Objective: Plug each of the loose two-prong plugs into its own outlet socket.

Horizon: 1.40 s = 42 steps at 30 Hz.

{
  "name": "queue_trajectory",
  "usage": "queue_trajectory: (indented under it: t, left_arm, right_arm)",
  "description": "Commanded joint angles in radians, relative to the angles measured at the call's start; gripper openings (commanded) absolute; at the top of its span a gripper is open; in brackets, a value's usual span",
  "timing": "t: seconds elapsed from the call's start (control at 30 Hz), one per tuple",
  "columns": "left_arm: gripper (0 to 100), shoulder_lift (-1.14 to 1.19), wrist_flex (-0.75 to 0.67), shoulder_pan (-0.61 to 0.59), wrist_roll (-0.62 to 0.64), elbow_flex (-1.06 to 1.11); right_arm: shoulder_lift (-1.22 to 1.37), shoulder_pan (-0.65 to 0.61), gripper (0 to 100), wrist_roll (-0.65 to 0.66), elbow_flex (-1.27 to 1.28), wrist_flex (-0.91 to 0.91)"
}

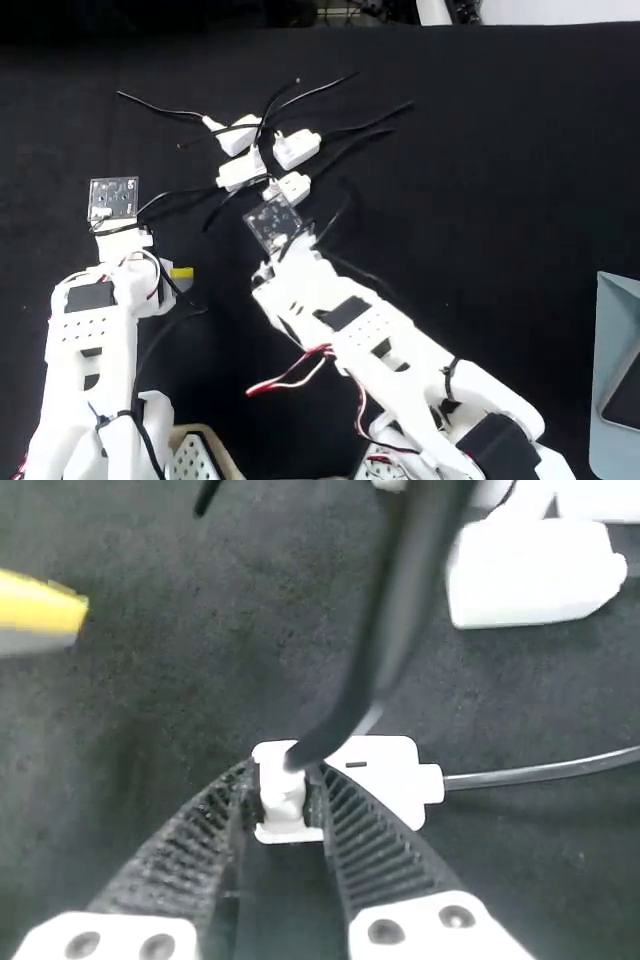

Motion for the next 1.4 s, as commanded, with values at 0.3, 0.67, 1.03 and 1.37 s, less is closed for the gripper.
queue_trajectory:
  t: [0.3,0.67,1.03,1.37]
  left_arm:
    - [31,-0.021,-0.018,-0.007,0.006,-0.002]
    - [31,-0.021,-0.018,-0.007,0.006,-0.002]
    - [31,-0.021,-0.018,-0.007,0.006,-0.002]
    - [31,-0.023,-0.018,-0.008,0.006,-0.002]
  right_arm:
    - [0.033,-0.017,1.1,0.097,-0.024,0.058]
    - [0.211,0.12,1.2,0.089,-0.231,-0.132]
    - [0.483,0.196,11.3,0.064,-0.475,-0.249]
    - [0.185,0.212,9.9,0.063,-0.498,0.021]
